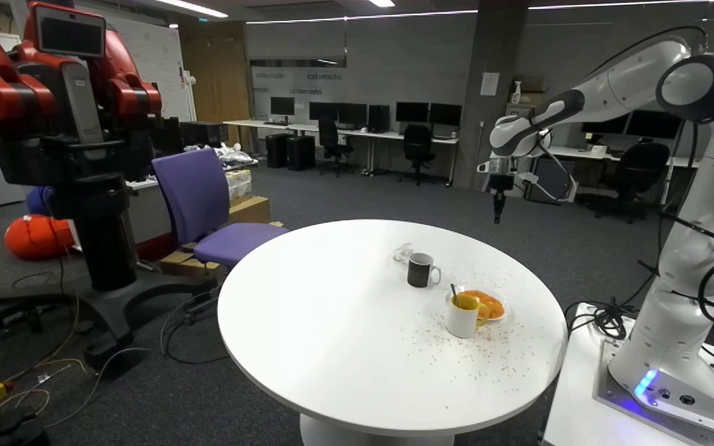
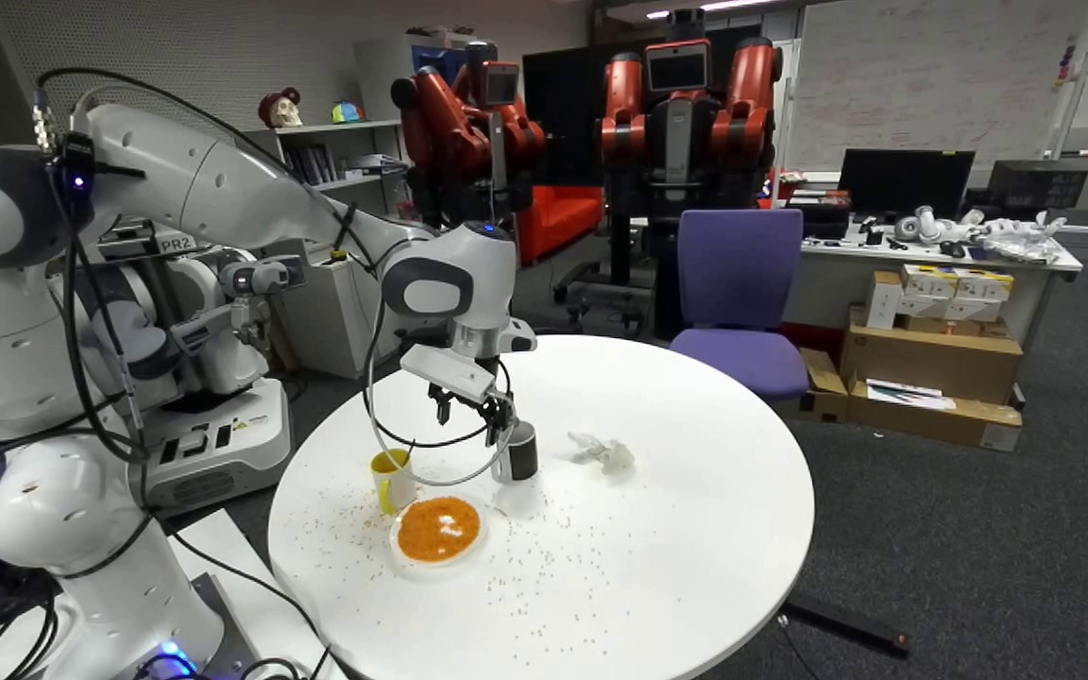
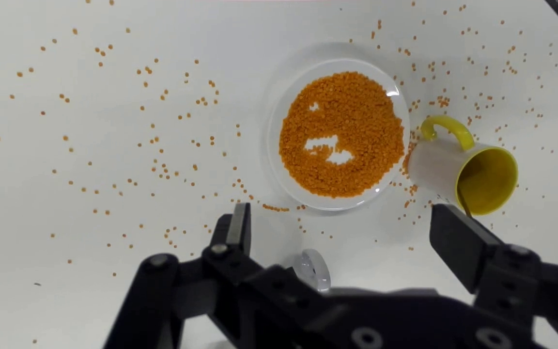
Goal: Use the spoon to scoop up the contents in the container
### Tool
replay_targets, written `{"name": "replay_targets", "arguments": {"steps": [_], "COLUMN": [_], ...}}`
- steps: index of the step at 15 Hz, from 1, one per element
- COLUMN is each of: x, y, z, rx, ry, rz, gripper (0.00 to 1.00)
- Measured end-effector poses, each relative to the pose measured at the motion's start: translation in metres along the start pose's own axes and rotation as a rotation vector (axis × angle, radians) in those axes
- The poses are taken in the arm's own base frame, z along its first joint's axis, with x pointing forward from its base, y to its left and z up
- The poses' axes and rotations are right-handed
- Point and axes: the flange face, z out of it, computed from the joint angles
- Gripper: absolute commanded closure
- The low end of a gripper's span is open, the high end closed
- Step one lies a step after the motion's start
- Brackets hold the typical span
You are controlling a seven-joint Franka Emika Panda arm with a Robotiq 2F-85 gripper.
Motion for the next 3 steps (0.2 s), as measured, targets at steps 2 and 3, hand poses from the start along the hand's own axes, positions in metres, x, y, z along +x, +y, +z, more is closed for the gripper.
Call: {"name": "replay_targets", "arguments": {"steps": [2,3], "x": [0.0002,0.0003], "y": [0.0002,0.0002], "z": [0.001,0.0012], "rx": [0.001,0.001], "ry": [-0.002,-0.002], "rz": [0.0,0.0], "gripper": [0.0,0.0]}}
